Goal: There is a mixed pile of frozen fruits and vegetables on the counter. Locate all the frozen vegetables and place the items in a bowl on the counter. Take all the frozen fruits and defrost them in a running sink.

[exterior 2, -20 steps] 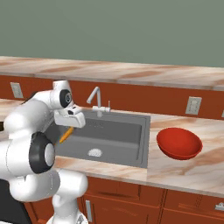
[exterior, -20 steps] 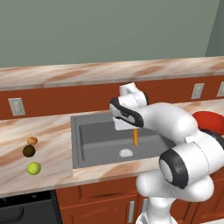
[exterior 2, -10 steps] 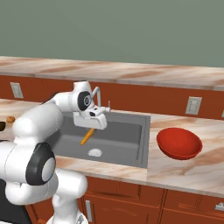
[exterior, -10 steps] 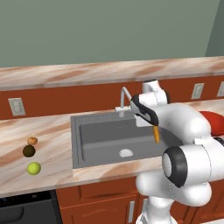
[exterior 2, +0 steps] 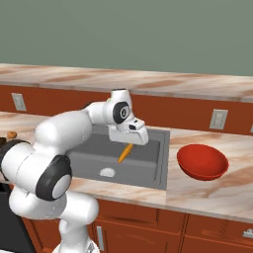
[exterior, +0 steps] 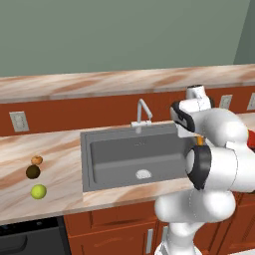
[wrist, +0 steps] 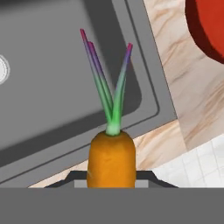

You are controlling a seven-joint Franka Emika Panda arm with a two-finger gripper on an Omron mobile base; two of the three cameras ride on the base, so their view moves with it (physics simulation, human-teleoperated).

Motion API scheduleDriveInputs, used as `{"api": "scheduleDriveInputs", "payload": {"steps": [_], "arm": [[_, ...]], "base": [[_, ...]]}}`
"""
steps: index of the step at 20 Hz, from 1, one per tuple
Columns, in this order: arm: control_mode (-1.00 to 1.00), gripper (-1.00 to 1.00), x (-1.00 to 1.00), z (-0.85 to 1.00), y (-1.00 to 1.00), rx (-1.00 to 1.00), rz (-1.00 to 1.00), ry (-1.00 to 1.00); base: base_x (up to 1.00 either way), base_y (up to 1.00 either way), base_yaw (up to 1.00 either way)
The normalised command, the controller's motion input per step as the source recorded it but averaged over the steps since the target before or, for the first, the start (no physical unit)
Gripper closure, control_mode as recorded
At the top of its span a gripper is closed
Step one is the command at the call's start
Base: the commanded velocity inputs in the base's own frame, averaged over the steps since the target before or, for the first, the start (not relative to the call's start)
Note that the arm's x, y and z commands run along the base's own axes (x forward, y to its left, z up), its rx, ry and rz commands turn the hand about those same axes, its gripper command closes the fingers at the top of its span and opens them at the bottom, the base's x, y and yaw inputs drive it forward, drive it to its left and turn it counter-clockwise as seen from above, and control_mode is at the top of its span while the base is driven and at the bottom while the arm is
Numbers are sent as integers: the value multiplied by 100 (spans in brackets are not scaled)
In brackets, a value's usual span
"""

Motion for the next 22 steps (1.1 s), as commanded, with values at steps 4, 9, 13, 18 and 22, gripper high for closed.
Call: {"api": "scheduleDriveInputs", "payload": {"steps": [4,9,13,18,22], "arm": [[-100,100,19,9,-100,4,0,2],[-100,100,14,7,-100,7,0,1],[-100,100,15,3,-100,10,0,1],[-100,100,21,0,-92,8,0,3],[-100,100,20,-18,-29,0,1,0]], "base": [[0,0,0],[0,0,0],[0,0,0],[0,0,0],[0,0,0]]}}
